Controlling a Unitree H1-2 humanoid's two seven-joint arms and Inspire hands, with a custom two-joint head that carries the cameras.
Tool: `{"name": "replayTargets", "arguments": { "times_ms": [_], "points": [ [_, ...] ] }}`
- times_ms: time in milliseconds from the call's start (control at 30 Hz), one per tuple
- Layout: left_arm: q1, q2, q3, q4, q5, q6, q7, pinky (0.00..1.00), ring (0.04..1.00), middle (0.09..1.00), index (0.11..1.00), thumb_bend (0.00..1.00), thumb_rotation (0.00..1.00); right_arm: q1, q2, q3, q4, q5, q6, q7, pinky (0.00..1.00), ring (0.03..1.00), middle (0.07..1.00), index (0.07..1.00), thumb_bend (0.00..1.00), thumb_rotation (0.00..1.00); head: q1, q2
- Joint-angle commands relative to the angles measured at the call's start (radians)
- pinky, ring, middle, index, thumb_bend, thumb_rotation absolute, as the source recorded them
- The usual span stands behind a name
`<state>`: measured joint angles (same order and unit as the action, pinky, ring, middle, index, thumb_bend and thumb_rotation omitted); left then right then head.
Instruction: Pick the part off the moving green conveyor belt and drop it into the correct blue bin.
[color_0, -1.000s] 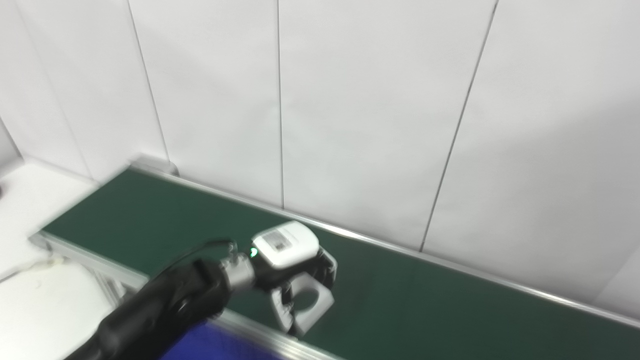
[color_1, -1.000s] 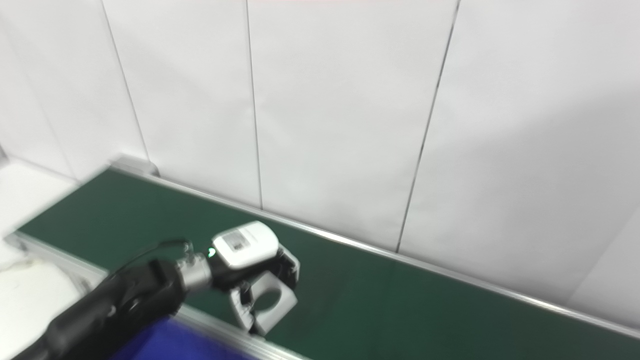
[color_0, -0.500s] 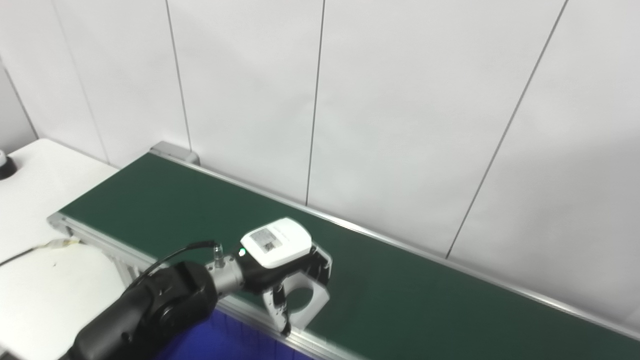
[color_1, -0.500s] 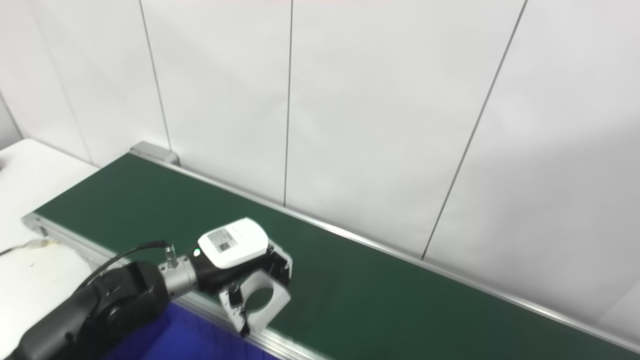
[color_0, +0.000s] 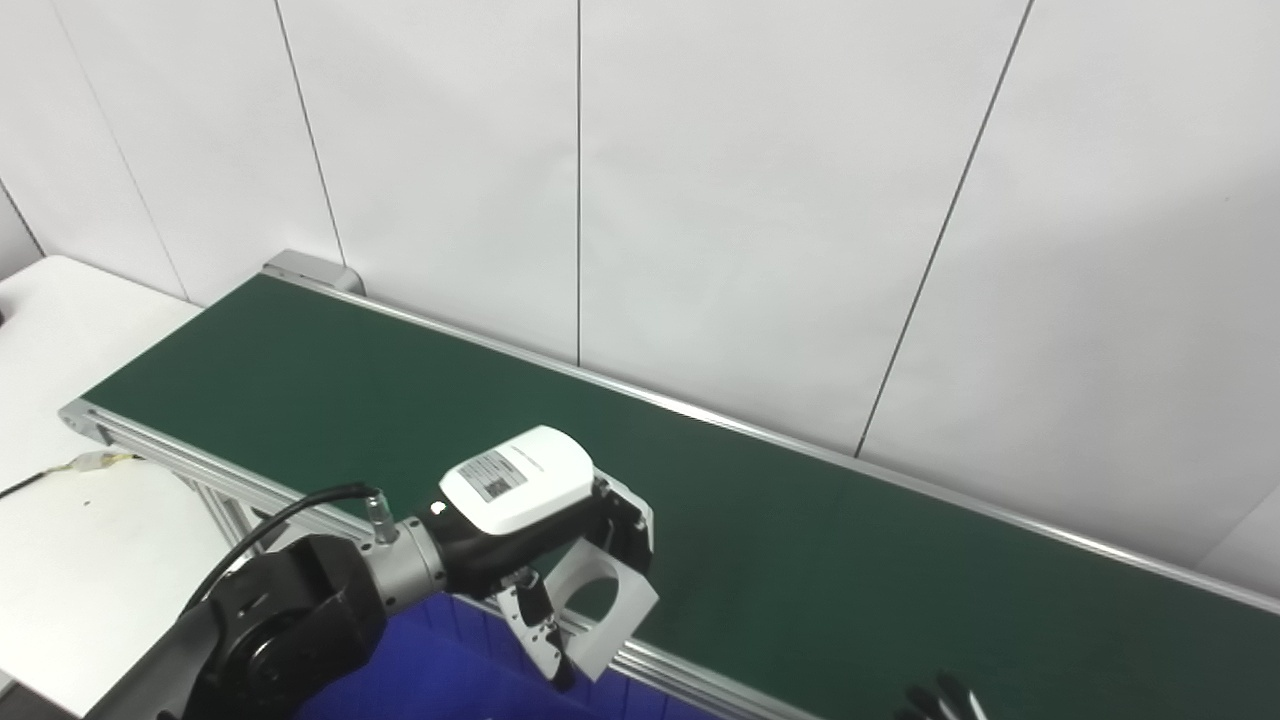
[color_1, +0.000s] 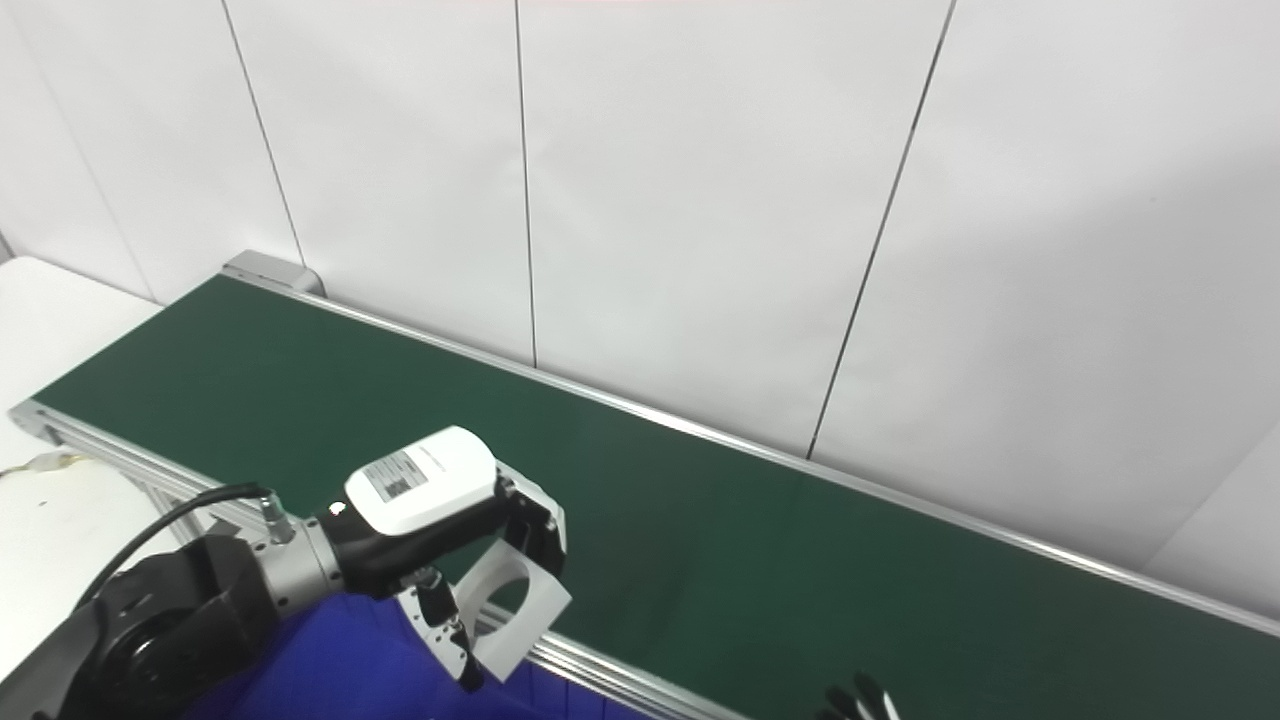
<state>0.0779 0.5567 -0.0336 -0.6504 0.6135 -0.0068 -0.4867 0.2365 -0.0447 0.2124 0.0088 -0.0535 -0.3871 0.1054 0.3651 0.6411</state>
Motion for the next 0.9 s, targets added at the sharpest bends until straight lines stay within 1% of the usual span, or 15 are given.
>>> {"name": "replayTargets", "arguments": {
  "times_ms": [0,33,67,100,167,200,233,300,367,433,500,633,733,800,867],
  "points": [
    [0.011,-0.005,0.021,-0.033,-0.032,0.005,0.024,0.38,0.421,0.519,0.492,0.50,0.00,-0.006,0.002,-0.004,-0.054,0.013,0.010,0.007,0.76,0.806,0.844,0.914,0.57,0.48,-0.005,0.021],
    [0.015,-0.009,0.025,-0.035,-0.036,0.005,0.023,0.38,0.423,0.518,0.493,0.50,0.00,-0.006,0.001,-0.004,-0.060,0.014,0.016,0.009,0.75,0.803,0.842,0.912,0.58,0.47,-0.005,0.021],
    [0.023,-0.014,0.029,-0.038,-0.039,0.005,0.025,0.38,0.423,0.518,0.493,0.50,0.00,-0.006,-0.001,-0.005,-0.070,0.018,0.027,0.011,0.75,0.801,0.840,0.911,0.58,0.46,-0.010,0.038],
    [0.028,-0.019,0.032,-0.040,-0.041,0.005,0.025,0.39,0.425,0.517,0.492,0.50,0.00,-0.006,-0.002,-0.006,-0.077,0.021,0.036,0.012,0.75,0.799,0.838,0.907,0.59,0.46,-0.010,0.038],
    [0.037,-0.026,0.039,-0.042,-0.041,0.001,0.029,0.39,0.427,0.515,0.490,0.50,0.00,-0.008,-0.005,-0.007,-0.087,0.022,0.049,0.014,0.74,0.797,0.835,0.903,0.60,0.45,-0.016,0.050],
    [0.039,-0.027,0.041,-0.044,-0.042,0.001,0.028,0.39,0.428,0.511,0.491,0.50,0.00,-0.010,-0.007,-0.008,-0.091,0.021,0.053,0.014,0.74,0.795,0.833,0.901,0.60,0.45,-0.020,0.075],
    [0.041,-0.028,0.043,-0.045,-0.043,0.000,0.026,0.39,0.429,0.502,0.495,0.50,0.00,-0.012,-0.009,-0.009,-0.094,0.021,0.055,0.015,0.73,0.791,0.831,0.898,0.60,0.45,-0.020,0.075],
    [0.049,-0.032,0.048,-0.053,-0.052,0.010,0.020,0.39,0.427,0.502,0.496,0.50,0.00,-0.016,-0.010,-0.012,-0.103,0.018,0.068,0.012,0.73,0.787,0.826,0.895,0.61,0.45,-0.021,0.108],
    [0.052,-0.037,0.052,-0.060,-0.061,0.022,0.014,0.38,0.422,0.506,0.496,0.50,0.00,-0.017,-0.011,-0.014,-0.110,0.018,0.078,0.011,0.72,0.785,0.824,0.892,0.62,0.46,-0.022,0.113],
    [0.058,-0.041,0.053,-0.065,-0.060,0.028,0.011,0.38,0.419,0.508,0.497,0.50,0.00,-0.021,-0.012,-0.016,-0.118,0.020,0.089,0.013,0.72,0.782,0.821,0.890,0.63,0.47,-0.017,0.145],
    [0.066,-0.047,0.052,-0.061,-0.056,0.025,0.016,0.38,0.417,0.503,0.500,0.50,0.00,-0.024,-0.014,-0.018,-0.128,0.023,0.101,0.014,0.72,0.778,0.817,0.887,0.64,0.49,-0.014,0.157],
    [0.091,-0.058,0.037,-0.025,-0.028,0.012,0.030,0.40,0.431,0.498,0.496,0.50,0.00,-0.029,-0.020,-0.022,-0.138,0.028,0.108,0.016,0.71,0.773,0.816,0.886,0.65,0.51,-0.005,0.186],
    [0.113,-0.072,0.022,0.004,0.007,0.023,0.027,0.40,0.428,0.489,0.502,0.50,0.00,-0.029,-0.026,-0.024,-0.149,0.028,0.114,0.017,0.71,0.771,0.817,0.887,0.65,0.52,0.000,0.196],
    [0.129,-0.083,0.013,0.037,0.019,0.015,0.040,0.37,0.401,0.464,0.516,0.50,0.00,-0.029,-0.030,-0.026,-0.156,0.029,0.121,0.018,0.71,0.772,0.818,0.887,0.66,0.53,0.004,0.203],
    [0.143,-0.094,0.008,0.074,0.018,0.003,0.059,0.36,0.391,0.462,0.522,0.50,0.00,-0.029,-0.032,-0.028,-0.161,0.030,0.125,0.018,0.71,0.770,0.817,0.885,0.66,0.54,0.004,0.209]
  ]
}}
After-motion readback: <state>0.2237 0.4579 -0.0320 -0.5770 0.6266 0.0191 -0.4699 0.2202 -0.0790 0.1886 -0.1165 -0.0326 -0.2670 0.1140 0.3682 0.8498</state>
